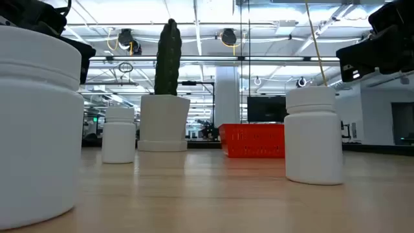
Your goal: Pick and place pill bottles into a basket
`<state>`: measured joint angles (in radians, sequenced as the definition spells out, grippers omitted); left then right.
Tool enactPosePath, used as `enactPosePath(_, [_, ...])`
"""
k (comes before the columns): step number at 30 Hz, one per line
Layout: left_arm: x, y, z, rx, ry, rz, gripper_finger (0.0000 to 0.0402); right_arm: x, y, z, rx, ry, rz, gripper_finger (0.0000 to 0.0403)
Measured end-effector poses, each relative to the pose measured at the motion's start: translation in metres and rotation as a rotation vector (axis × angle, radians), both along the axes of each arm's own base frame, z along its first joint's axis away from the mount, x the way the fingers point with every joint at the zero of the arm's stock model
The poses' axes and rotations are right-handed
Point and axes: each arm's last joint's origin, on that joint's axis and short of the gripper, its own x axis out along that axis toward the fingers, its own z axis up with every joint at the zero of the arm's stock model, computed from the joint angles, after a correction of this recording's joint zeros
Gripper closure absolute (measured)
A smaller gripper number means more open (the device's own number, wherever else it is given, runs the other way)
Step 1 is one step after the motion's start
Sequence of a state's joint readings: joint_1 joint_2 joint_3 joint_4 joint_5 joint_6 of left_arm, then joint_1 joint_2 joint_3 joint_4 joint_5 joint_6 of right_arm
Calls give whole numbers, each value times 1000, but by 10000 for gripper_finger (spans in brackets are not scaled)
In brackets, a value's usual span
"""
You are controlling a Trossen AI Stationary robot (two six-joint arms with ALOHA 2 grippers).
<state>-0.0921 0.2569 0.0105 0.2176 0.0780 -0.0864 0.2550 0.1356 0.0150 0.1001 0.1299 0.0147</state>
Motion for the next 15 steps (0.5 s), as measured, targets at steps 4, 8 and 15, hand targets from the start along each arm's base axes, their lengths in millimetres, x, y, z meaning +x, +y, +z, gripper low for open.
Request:
enactPosePath(4, [0,0,0,0,0,0,355,0,0,0,0,0,0,399])
enactPosePath(8, [0,0,0,0,0,0,355,0,0,0,0,0,0,399])
enactPosePath(15, [0,0,0,0,0,0,355,0,0,0,0,1,0,399])
